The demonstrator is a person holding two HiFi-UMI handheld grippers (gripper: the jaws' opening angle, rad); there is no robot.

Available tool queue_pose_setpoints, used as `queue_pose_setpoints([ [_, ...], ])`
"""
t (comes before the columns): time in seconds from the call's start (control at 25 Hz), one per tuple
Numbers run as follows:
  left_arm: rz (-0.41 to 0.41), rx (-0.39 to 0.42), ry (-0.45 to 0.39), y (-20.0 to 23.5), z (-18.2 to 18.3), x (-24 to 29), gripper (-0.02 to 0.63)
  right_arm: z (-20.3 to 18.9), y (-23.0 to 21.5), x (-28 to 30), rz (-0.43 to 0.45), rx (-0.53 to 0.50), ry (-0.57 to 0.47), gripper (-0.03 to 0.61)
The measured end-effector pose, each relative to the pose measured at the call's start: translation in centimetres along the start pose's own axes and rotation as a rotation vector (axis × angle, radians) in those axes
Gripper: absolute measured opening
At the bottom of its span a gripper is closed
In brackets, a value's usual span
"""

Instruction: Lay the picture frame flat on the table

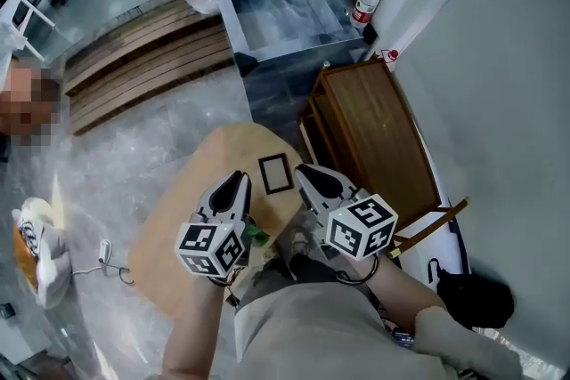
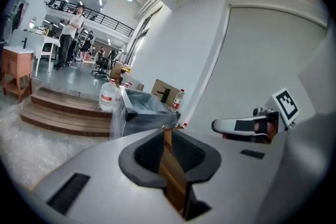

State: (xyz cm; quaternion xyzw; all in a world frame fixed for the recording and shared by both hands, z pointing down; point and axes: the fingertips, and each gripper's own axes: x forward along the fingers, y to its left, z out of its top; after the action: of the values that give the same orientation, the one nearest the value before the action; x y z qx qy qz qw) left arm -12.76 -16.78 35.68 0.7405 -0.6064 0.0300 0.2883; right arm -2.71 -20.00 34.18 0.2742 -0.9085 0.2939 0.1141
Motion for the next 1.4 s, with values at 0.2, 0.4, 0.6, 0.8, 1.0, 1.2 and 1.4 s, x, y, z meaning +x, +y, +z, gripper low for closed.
queue_pose_setpoints([
  [0.2, 0.019, 0.036, -0.125, -2.0, 5.3, -4.9, 0.040, 5.3, 4.7, -3.7, 0.073, -0.081, -0.077, 0.015],
  [0.4, 0.047, 0.126, -0.282, -3.5, 9.9, -11.0, 0.021, 9.6, 9.5, -7.1, 0.128, -0.162, -0.199, 0.008],
  [0.6, 0.065, 0.260, -0.382, -6.5, 12.8, -15.7, 0.020, 12.0, 13.2, -10.9, 0.158, -0.265, -0.275, 0.008],
  [0.8, 0.064, 0.364, -0.442, -9.4, 14.4, -18.3, 0.020, 13.9, 15.7, -13.9, 0.173, -0.332, -0.337, 0.004],
  [1.0, 0.032, 0.386, -0.479, -10.7, 14.8, -20.4, 0.020, 14.3, 18.2, -14.9, 0.208, -0.366, -0.350, -0.002],
  [1.2, 0.041, 0.396, -0.473, -10.8, 14.8, -20.9, 0.020, 14.2, 18.9, -15.1, 0.206, -0.380, -0.360, -0.002],
  [1.4, 0.043, 0.404, -0.454, -10.5, 14.5, -20.4, 0.020, 13.8, 18.5, -14.8, 0.202, -0.373, -0.355, -0.002],
])
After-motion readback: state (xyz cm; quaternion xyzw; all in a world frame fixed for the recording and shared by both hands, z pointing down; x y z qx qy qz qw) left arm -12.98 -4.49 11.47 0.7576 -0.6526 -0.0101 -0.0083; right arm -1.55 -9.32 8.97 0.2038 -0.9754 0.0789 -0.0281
